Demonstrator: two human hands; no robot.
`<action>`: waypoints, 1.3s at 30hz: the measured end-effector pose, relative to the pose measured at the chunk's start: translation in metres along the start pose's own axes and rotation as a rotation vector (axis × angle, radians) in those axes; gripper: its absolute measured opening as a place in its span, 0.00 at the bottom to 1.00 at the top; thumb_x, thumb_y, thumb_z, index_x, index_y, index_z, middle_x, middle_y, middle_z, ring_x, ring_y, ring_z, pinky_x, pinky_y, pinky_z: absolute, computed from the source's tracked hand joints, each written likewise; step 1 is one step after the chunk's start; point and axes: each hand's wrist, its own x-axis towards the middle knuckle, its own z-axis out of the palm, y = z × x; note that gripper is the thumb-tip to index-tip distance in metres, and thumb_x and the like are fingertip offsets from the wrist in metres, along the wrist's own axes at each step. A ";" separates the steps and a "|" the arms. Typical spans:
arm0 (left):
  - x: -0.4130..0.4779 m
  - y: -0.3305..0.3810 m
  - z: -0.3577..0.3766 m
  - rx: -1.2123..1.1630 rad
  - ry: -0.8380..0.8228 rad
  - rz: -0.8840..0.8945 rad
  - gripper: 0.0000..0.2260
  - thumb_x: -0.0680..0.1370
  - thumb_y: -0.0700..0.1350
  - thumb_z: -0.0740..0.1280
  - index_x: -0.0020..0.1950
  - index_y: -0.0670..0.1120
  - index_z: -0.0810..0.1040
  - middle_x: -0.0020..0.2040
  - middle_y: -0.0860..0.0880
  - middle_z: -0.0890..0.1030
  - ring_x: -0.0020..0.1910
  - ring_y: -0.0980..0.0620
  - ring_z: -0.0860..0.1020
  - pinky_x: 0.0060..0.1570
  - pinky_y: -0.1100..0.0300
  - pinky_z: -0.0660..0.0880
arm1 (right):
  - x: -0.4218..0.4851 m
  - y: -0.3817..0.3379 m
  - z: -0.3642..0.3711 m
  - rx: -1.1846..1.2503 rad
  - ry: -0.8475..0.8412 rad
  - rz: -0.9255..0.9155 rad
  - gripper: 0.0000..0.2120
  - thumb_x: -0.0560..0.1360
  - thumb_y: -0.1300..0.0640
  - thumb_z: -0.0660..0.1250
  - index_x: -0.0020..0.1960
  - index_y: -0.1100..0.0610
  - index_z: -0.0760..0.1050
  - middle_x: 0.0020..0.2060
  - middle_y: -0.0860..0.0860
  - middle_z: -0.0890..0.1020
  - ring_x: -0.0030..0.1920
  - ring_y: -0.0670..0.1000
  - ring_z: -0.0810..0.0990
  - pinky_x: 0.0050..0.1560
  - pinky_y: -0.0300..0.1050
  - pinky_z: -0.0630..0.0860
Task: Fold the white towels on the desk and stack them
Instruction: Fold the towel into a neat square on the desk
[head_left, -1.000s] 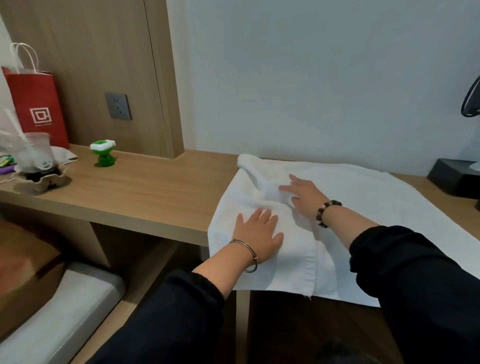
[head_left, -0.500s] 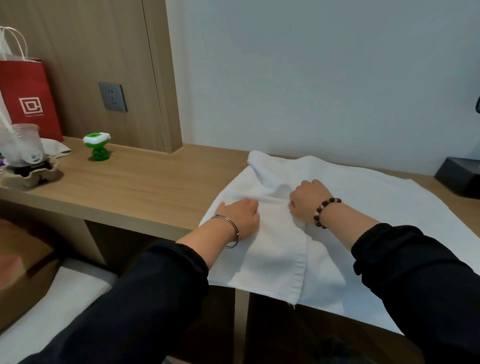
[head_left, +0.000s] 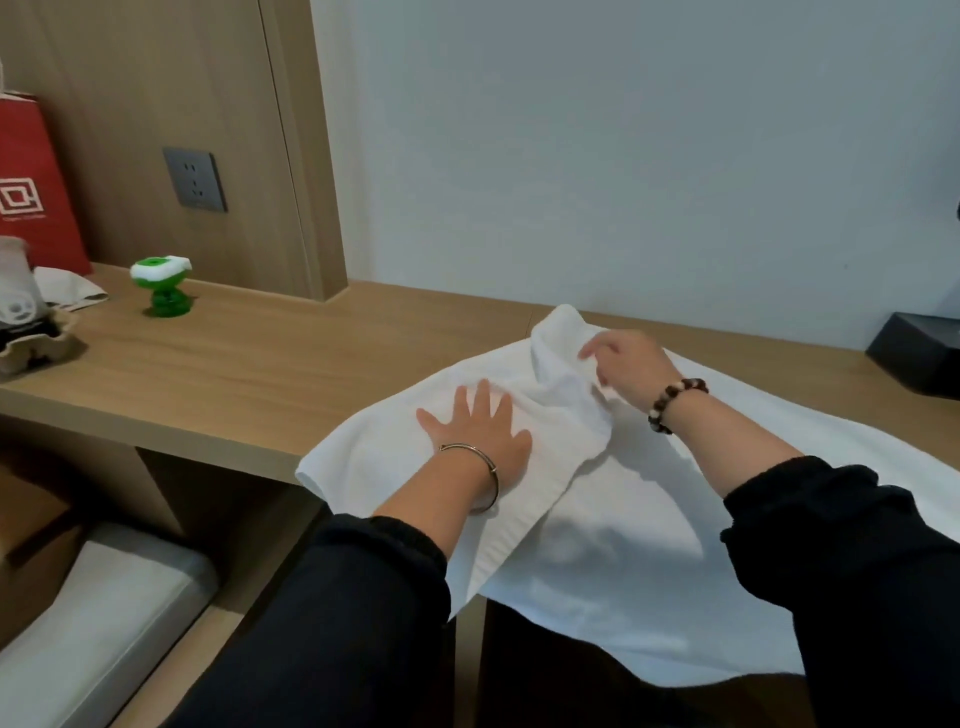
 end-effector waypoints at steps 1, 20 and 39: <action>0.004 -0.002 0.000 0.004 -0.005 0.010 0.27 0.80 0.58 0.43 0.77 0.54 0.42 0.78 0.53 0.38 0.76 0.48 0.38 0.64 0.28 0.41 | 0.005 0.008 0.000 -0.039 0.036 -0.016 0.15 0.78 0.62 0.55 0.54 0.54 0.78 0.47 0.50 0.80 0.45 0.51 0.77 0.48 0.42 0.69; 0.198 0.028 -0.045 0.411 0.046 0.234 0.23 0.80 0.60 0.42 0.75 0.63 0.43 0.78 0.53 0.41 0.76 0.45 0.41 0.66 0.31 0.40 | 0.073 0.090 0.018 -0.920 -0.056 0.334 0.24 0.80 0.44 0.44 0.65 0.56 0.68 0.60 0.54 0.72 0.60 0.54 0.70 0.59 0.50 0.69; 0.151 -0.031 -0.040 0.056 0.113 0.337 0.19 0.77 0.41 0.59 0.68 0.49 0.68 0.69 0.49 0.70 0.67 0.47 0.68 0.63 0.51 0.68 | 0.080 0.090 -0.007 -0.836 -0.147 0.113 0.02 0.77 0.61 0.57 0.47 0.55 0.66 0.48 0.54 0.77 0.41 0.52 0.70 0.42 0.44 0.68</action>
